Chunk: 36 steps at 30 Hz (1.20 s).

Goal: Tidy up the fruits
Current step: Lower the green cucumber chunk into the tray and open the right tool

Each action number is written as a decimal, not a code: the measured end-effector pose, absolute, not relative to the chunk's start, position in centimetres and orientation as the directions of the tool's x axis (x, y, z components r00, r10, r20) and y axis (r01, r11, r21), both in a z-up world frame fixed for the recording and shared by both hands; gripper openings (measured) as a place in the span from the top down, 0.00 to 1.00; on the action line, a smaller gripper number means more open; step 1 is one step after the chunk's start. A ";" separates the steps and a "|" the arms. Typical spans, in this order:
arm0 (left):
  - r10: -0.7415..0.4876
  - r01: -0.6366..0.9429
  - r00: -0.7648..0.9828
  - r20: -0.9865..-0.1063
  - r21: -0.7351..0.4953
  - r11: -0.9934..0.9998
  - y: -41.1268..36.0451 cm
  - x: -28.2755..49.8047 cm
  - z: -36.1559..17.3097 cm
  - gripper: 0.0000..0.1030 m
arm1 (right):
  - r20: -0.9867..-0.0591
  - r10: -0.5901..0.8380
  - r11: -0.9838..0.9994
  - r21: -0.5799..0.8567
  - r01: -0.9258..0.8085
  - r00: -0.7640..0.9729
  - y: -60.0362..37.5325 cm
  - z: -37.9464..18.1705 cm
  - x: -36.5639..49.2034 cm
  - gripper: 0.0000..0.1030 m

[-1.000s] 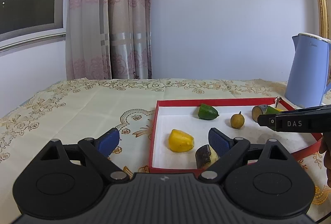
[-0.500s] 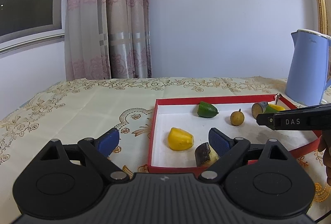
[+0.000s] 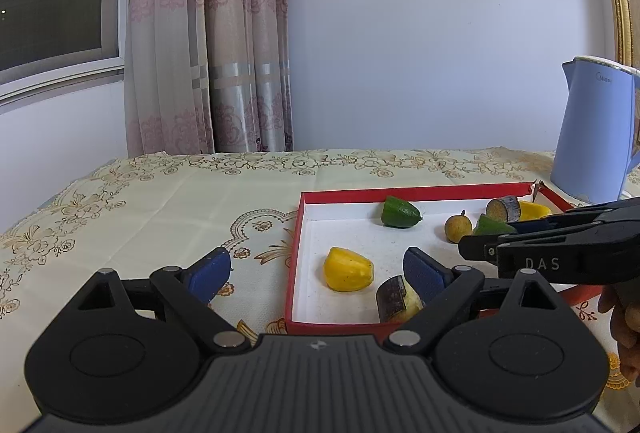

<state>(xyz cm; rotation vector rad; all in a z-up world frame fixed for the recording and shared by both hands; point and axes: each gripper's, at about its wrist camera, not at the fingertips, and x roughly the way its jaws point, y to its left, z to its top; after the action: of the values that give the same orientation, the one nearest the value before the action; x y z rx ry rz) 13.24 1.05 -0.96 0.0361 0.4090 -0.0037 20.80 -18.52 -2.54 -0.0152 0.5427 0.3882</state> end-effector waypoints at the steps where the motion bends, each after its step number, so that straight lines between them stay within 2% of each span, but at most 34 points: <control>1: 0.003 0.011 0.918 -0.397 0.033 0.999 1.1 13.2 -1.0 0.09 | -0.508 0.350 0.930 0.084 -0.359 0.787 -18.6 -2.6 20.8 0.63; 13: 0.004 0.010 0.918 -0.397 0.033 0.999 1.1 13.2 -0.9 0.09 | -0.498 0.241 0.969 0.079 -0.233 0.833 -20.4 -2.9 21.5 0.63; 36: 0.004 0.008 0.915 -0.403 0.028 1.000 1.2 13.2 -0.9 0.09 | -0.539 0.171 0.981 0.017 -0.192 0.825 -22.4 -3.4 21.3 0.62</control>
<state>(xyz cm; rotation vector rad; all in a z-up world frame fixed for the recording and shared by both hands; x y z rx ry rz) 13.17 1.20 -0.89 0.0291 0.4147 -0.0016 21.29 -22.44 -3.44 -0.0383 0.5694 0.1931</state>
